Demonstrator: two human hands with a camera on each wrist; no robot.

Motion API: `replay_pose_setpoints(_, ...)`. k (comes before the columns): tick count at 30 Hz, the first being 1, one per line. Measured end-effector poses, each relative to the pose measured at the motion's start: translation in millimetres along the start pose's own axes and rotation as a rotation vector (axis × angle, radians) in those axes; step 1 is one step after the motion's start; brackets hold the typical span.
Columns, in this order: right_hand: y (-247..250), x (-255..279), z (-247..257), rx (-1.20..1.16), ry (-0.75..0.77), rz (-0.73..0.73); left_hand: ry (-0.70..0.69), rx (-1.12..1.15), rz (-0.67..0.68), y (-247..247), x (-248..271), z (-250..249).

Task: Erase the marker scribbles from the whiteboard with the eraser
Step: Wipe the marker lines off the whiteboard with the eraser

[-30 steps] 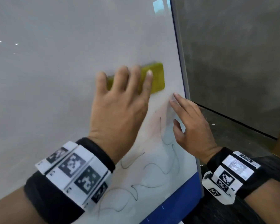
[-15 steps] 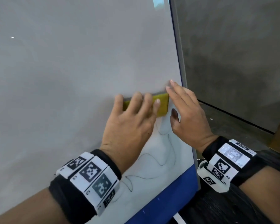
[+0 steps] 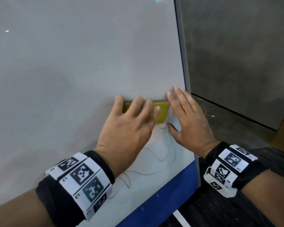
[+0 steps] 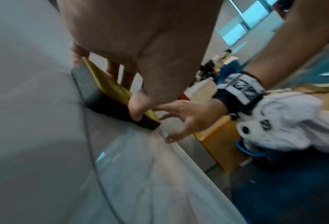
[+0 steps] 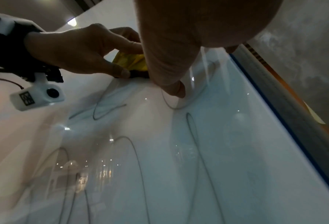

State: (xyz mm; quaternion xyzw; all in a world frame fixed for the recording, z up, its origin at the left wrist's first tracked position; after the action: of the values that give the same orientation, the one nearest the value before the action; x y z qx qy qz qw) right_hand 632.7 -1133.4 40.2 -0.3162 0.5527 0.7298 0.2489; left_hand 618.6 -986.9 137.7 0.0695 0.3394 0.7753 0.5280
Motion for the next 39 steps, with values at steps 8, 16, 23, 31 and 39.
replay_pose_setpoints(8, -9, 14, -9, 0.006, 0.017, 0.071, 0.085, 0.032, 0.003, -6, 4, 3)
replay_pose_setpoints(16, -18, 22, -14, 0.064, 0.028, 0.131, 0.007, 0.027, 0.028, -12, 6, -5)
replay_pose_setpoints(23, -26, 22, -14, 0.011, 0.006, 0.082, 0.02, 0.002, -0.059, -14, 7, -9)
replay_pose_setpoints(31, -25, 24, -18, 0.024, 0.035, 0.074, 0.066, 0.023, -0.056, -16, 3, -7)
replay_pose_setpoints(39, -29, 29, -22, 0.074, 0.021, 0.069, -0.092, 0.021, 0.029, -40, 14, -45)
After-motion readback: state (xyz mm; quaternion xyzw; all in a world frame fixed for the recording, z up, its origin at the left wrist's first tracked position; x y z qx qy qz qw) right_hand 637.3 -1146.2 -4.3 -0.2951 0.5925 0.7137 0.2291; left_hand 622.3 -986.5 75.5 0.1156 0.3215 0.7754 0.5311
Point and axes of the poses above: each hand's wrist, its own x-axis away from the middle knuckle, its own y-axis out of the back of the hand, z = x × y, the point moved 6 cm from there along -x, towards the middle knuckle, and after that the axes turned 3 degrees about y, right-handed, at the moved point
